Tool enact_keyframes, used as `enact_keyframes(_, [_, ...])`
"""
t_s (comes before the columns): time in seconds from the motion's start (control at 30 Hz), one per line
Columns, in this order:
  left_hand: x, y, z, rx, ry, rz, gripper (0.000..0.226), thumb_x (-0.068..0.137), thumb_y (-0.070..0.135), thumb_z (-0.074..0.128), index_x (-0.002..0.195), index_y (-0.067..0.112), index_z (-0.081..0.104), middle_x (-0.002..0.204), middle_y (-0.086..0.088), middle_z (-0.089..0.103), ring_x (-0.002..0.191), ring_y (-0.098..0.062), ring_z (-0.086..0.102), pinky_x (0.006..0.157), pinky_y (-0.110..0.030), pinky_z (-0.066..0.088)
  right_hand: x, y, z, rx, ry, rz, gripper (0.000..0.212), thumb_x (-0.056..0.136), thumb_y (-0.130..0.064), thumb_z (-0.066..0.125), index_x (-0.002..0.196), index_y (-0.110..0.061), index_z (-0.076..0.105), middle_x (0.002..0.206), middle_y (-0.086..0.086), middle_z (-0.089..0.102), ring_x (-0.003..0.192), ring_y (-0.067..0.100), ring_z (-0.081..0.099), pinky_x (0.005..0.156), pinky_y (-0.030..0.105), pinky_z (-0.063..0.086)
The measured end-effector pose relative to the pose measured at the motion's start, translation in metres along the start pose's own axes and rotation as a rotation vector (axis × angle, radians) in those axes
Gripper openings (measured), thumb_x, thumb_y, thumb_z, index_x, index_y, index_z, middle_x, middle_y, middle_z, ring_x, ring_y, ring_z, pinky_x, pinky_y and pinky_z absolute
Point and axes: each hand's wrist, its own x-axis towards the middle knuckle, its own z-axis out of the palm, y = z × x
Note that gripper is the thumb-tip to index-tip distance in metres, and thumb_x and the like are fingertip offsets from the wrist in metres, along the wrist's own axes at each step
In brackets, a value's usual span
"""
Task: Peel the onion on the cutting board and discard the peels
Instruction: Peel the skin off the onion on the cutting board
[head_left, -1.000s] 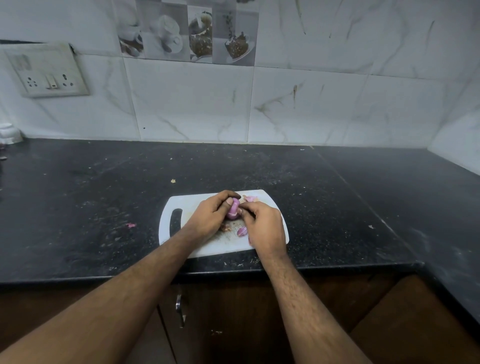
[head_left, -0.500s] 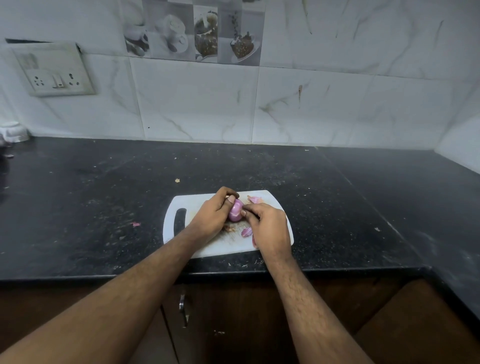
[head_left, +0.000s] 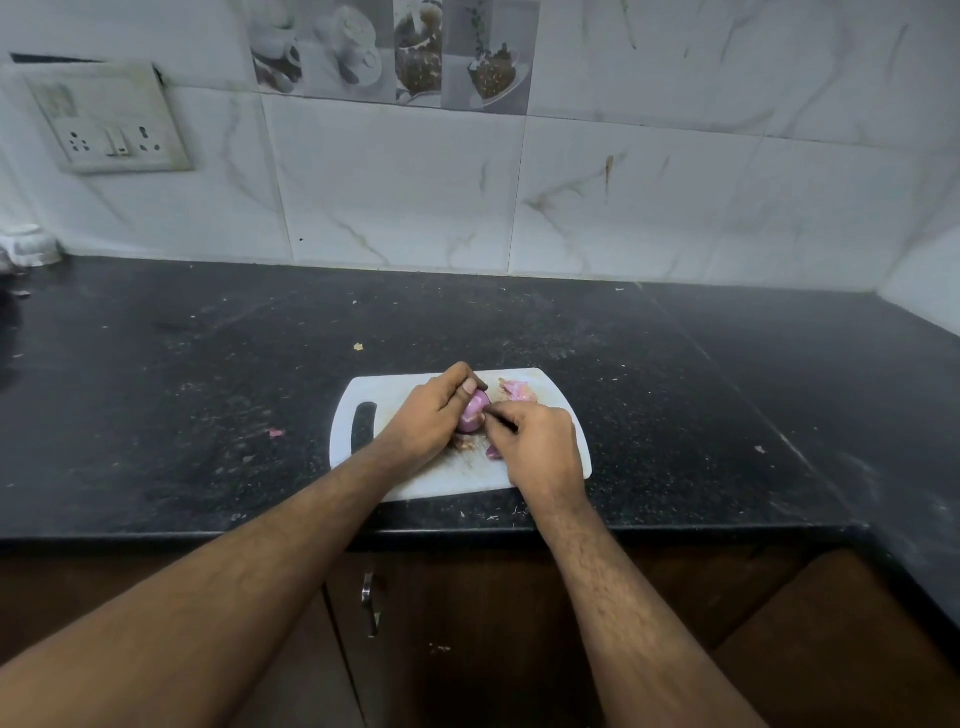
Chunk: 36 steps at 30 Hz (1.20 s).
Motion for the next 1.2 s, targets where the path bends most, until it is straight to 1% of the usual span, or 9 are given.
enact_keyframes(0.17, [-0.002,0.002,0.000,0.024,0.006,-0.002,0.025,0.111,0.034,0.043,0.099,0.018,0.059,0.096,-0.005,0.075,0.092,-0.029,0.068,0.084,-0.050,0.055,0.001,0.000,0.004,-0.068,0.011,-0.036,0.020,0.098,-0.036,0.069,0.100,-0.021,0.083,0.074,-0.005,0.078,0.063,0.012,0.073,0.068,0.038,0.062])
enact_keyframes(0.37, [-0.004,0.004,0.001,0.048,0.010,0.015,0.027,0.110,0.036,0.044,0.096,0.015,0.055,0.093,-0.010,0.073,0.091,-0.033,0.065,0.085,-0.054,0.052,0.002,-0.004,0.004,-0.254,0.004,-0.049,0.030,0.102,-0.040,0.061,0.088,-0.018,0.078,0.072,-0.002,0.074,0.066,0.018,0.070,0.067,0.037,0.058])
enact_keyframes(0.63, [-0.004,0.003,0.003,0.031,0.035,-0.019,0.026,0.111,0.035,0.042,0.102,0.017,0.058,0.094,-0.004,0.073,0.094,-0.030,0.066,0.088,-0.053,0.053,0.004,-0.002,0.006,-0.093,0.037,0.046,0.022,0.100,-0.037,0.066,0.088,-0.020,0.076,0.081,-0.005,0.074,0.052,0.007,0.070,0.060,0.038,0.060])
enact_keyframes(0.77, [-0.002,0.001,0.004,0.001,0.047,-0.029,0.025,0.111,0.035,0.042,0.105,0.019,0.060,0.097,-0.001,0.073,0.092,-0.024,0.067,0.086,-0.051,0.056,0.004,-0.004,0.003,0.023,0.034,0.096,0.016,0.099,-0.032,0.070,0.093,-0.019,0.078,0.082,-0.006,0.076,0.050,0.004,0.071,0.049,0.027,0.055])
enact_keyframes(0.83, [-0.001,-0.001,0.005,-0.007,0.052,-0.031,0.024,0.112,0.034,0.042,0.106,0.020,0.061,0.096,0.002,0.072,0.087,-0.016,0.065,0.082,-0.048,0.058,0.005,-0.002,0.002,0.054,0.044,0.131,0.013,0.098,-0.029,0.071,0.096,-0.018,0.079,0.084,-0.009,0.075,0.048,0.007,0.071,0.042,0.027,0.053])
enact_keyframes(0.93, [0.000,-0.001,0.005,0.038,0.051,-0.013,0.022,0.112,0.030,0.041,0.109,0.025,0.062,0.099,0.011,0.070,0.088,-0.003,0.063,0.078,-0.023,0.049,0.008,0.001,0.001,0.050,0.068,0.187,0.016,0.098,-0.023,0.071,0.109,-0.015,0.079,0.084,-0.011,0.074,0.044,0.011,0.069,0.044,0.028,0.058])
enact_keyframes(1.0, [-0.001,0.000,0.005,0.044,0.045,-0.009,0.024,0.112,0.028,0.041,0.116,0.026,0.064,0.104,0.015,0.069,0.092,0.004,0.062,0.076,-0.010,0.043,0.009,0.002,0.001,0.020,0.057,0.192,0.018,0.098,-0.023,0.071,0.112,-0.016,0.078,0.078,-0.015,0.067,0.047,0.008,0.067,0.044,0.016,0.054])
enact_keyframes(1.07, [-0.001,0.000,0.005,0.017,0.052,-0.013,0.025,0.112,0.027,0.041,0.119,0.026,0.065,0.106,0.015,0.070,0.095,0.003,0.063,0.077,-0.011,0.043,0.010,0.003,0.002,-0.005,0.060,0.205,0.019,0.097,-0.023,0.071,0.114,-0.015,0.077,0.077,-0.015,0.063,0.050,0.000,0.060,0.043,0.005,0.044])
enact_keyframes(1.2, [-0.001,-0.001,0.005,-0.058,0.069,-0.026,0.024,0.112,0.026,0.042,0.119,0.023,0.064,0.109,0.008,0.071,0.095,0.000,0.064,0.077,-0.011,0.047,0.010,0.007,0.001,0.013,0.095,0.233,0.019,0.097,-0.022,0.071,0.112,-0.012,0.077,0.076,-0.013,0.065,0.050,-0.002,0.060,0.042,0.005,0.041])
